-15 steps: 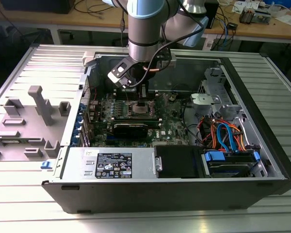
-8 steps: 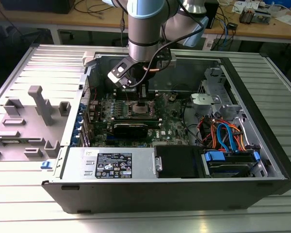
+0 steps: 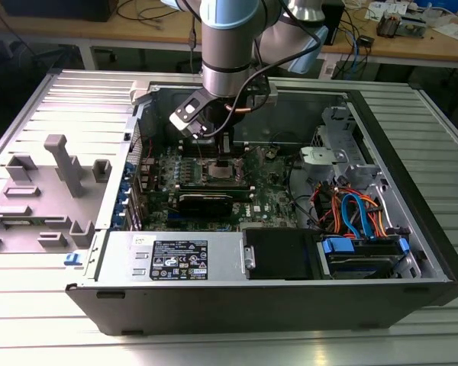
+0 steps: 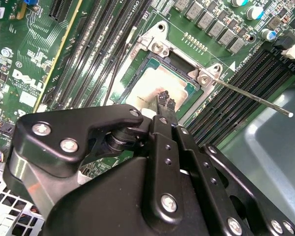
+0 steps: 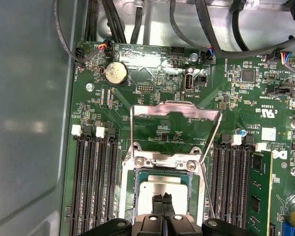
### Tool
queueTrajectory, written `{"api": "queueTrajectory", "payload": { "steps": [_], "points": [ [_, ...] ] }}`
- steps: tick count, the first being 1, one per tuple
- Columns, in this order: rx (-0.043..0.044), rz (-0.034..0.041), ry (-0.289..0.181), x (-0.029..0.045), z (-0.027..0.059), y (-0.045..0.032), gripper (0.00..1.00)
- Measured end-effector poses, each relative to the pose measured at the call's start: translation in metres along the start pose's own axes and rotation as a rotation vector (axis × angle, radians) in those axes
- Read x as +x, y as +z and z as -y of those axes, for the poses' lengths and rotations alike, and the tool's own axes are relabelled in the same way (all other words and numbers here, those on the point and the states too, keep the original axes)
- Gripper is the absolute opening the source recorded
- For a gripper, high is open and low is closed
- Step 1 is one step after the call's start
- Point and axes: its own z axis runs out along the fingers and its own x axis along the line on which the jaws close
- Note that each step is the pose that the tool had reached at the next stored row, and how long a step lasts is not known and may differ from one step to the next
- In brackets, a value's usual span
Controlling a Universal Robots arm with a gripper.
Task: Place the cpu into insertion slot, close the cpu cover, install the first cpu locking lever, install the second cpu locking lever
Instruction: 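Close the cpu cover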
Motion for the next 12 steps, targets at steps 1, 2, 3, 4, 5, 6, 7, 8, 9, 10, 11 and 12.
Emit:
{"api": "queueTrajectory", "payload": {
  "steps": [1, 2, 3, 4, 5, 6, 7, 8, 9, 10, 11, 12],
  "points": [
    [0.0, 0.0, 0.0, -0.0001, 0.0, -0.0008, 0.11],
    [-0.0001, 0.0, 0.0, -0.0001, 0.0, -0.0008, 0.11],
    [0.0, 0.0001, 0.0, -0.0001, 0.0, -0.001, 0.11],
    [0.0001, 0.0002, 0.0, -0.0001, 0.0, -0.0012, 0.11],
    [0.0001, 0.0001, 0.0, -0.0001, 0.0, -0.0014, 0.11],
    [0.0001, 0.0001, 0.0, -0.0001, 0.0, -0.0017, 0.11],
    [0.0001, 0.0001, 0.0, -0.0001, 0.0, -0.0019, 0.11],
    [0.0, 0.0, 0.0, -0.0001, 0.0, -0.0022, 0.11],
    [-0.0001, -0.0001, 0.0, -0.0001, 0.0, -0.0024, 0.11],
    [-0.0001, -0.0001, 0.0, -0.0001, 0.0, -0.0026, 0.11],
    [0.0, 0.0, 0.0, -0.0001, 0.0, -0.0028, 0.11],
    [0.0, 0.0, 0.0, -0.0001, 0.0, -0.0031, 0.11]
  ]
}}
